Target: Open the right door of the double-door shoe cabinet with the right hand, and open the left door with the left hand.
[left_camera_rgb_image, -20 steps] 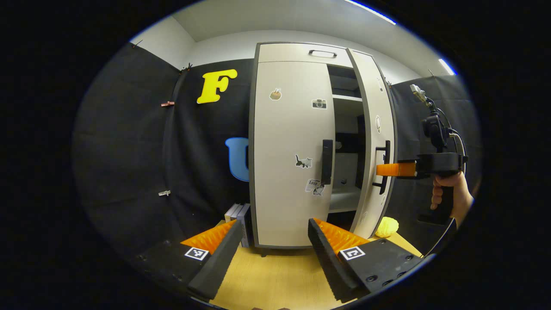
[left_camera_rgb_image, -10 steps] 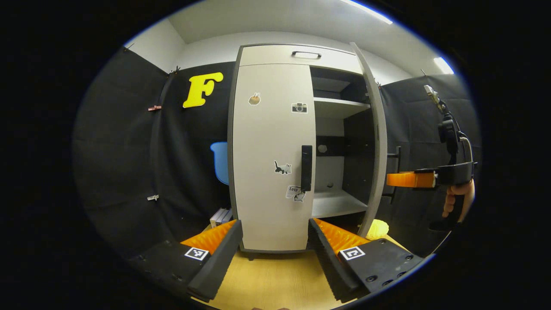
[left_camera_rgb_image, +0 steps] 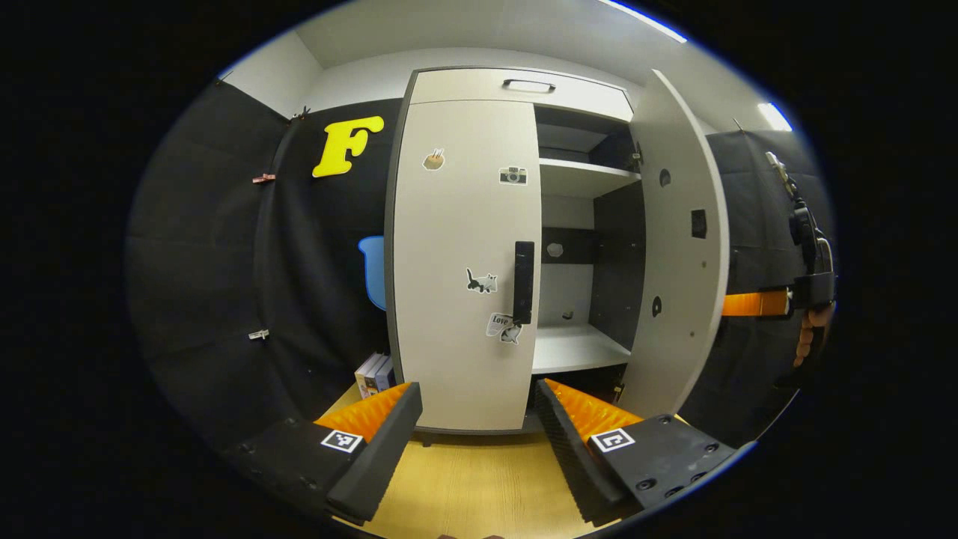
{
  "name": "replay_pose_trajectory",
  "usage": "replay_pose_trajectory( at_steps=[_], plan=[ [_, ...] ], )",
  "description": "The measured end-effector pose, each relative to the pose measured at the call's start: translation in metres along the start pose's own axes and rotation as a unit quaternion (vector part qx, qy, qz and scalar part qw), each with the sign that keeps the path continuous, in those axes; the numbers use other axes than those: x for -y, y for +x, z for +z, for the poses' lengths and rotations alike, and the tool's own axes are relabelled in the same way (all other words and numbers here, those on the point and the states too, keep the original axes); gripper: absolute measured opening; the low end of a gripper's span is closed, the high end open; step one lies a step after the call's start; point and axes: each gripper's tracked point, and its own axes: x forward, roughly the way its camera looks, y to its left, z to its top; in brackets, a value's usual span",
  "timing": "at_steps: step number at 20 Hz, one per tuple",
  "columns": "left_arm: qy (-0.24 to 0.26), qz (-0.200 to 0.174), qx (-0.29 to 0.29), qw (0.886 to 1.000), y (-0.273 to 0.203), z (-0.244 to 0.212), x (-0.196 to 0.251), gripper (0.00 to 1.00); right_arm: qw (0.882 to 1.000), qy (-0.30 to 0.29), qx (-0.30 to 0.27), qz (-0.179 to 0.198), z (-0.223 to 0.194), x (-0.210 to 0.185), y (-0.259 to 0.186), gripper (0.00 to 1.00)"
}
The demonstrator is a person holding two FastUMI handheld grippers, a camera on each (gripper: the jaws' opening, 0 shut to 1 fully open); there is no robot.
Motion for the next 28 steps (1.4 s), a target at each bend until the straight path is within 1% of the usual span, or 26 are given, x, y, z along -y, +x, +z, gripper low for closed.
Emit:
replay_pose_trajectory(
  at_steps=[2, 3, 4, 5, 6, 7, 10, 15, 16, 17, 19, 20, 21, 23, 24, 25, 26, 28],
  plan=[
    [-0.001, -0.005, -0.002, 1.000, 0.000, -0.001, 0.003, 0.95, 0.999, -0.012, 0.007, -0.030, 0.003, 0.019, 0.002, 0.11],
    [0.003, -0.010, -0.003, 1.000, 0.001, -0.002, 0.005, 0.95, 0.998, -0.023, 0.013, -0.050, 0.006, 0.031, 0.002, 0.11],
    [0.010, -0.018, -0.003, 1.000, 0.003, -0.003, 0.007, 0.95, 0.998, -0.026, 0.016, -0.062, 0.007, 0.044, 0.001, 0.11],
    [0.016, -0.023, -0.003, 1.000, 0.003, -0.004, 0.007, 0.95, 0.999, -0.001, 0.011, -0.049, 0.004, 0.041, 0.001, 0.05],
    [0.019, -0.024, -0.005, 1.000, 0.002, -0.007, 0.004, 0.95, 0.999, 0.023, 0.013, -0.041, 0.004, 0.037, -0.002, 0.05],
    [0.019, -0.027, -0.010, 0.999, 0.002, -0.011, 0.004, 0.95, 0.999, 0.028, 0.020, -0.037, 0.004, 0.037, -0.001, 0.06],
    [0.007, -0.030, -0.021, 0.999, 0.000, -0.018, 0.002, 0.95, 0.999, 0.019, 0.021, -0.045, 0.004, 0.043, -0.002, 0.06],
    [-0.016, -0.034, -0.016, 0.999, -0.007, -0.017, -0.012, 0.95, 0.998, 0.021, 0.025, -0.059, 0.003, 0.044, -0.005, 0.06],
    [-0.020, -0.034, -0.018, 0.999, -0.009, -0.018, -0.016, 0.95, 0.998, 0.028, 0.030, -0.056, 0.004, 0.043, -0.008, 0.07],
    [-0.022, -0.035, -0.018, 0.999, -0.010, -0.020, -0.020, 0.95, 0.997, 0.038, 0.035, -0.061, 0.004, 0.044, -0.013, 0.11],
    [-0.024, -0.038, -0.020, 0.999, -0.011, -0.021, -0.026, 0.95, 0.995, 0.066, 0.029, -0.063, -0.006, 0.045, -0.028, 0.12],
    [-0.022, -0.041, -0.020, 0.999, -0.010, -0.021, -0.028, 0.95, 0.994, 0.078, 0.020, -0.070, -0.014, 0.045, -0.035, 0.24],
    [-0.017, -0.044, -0.018, 0.999, -0.009, -0.021, -0.030, 0.95, 0.992, 0.085, 0.016, -0.088, -0.022, 0.047, -0.046, 0.37],
    [0.000, -0.049, -0.014, 0.999, -0.004, -0.018, -0.034, 0.95, 0.989, 0.079, 0.025, -0.120, -0.032, 0.046, -0.059, 0.37],
    [0.008, -0.051, -0.012, 0.999, -0.001, -0.016, -0.035, 0.95, 0.988, 0.078, 0.028, -0.129, -0.041, 0.041, -0.065, 0.37],
    [0.015, -0.054, -0.009, 0.998, 0.003, -0.014, -0.035, 0.95, 0.988, 0.080, 0.030, -0.131, -0.048, 0.030, -0.074, 0.51],
    [0.018, -0.058, -0.005, 0.998, 0.006, -0.011, -0.035, 0.95, 0.988, 0.080, 0.033, -0.128, -0.053, 0.020, -0.080, 0.55],
    [0.019, -0.066, 0.002, 0.998, 0.013, -0.005, -0.033, 0.95, 0.988, 0.061, 0.042, -0.135, -0.060, 0.004, -0.092, 0.57]
  ],
)
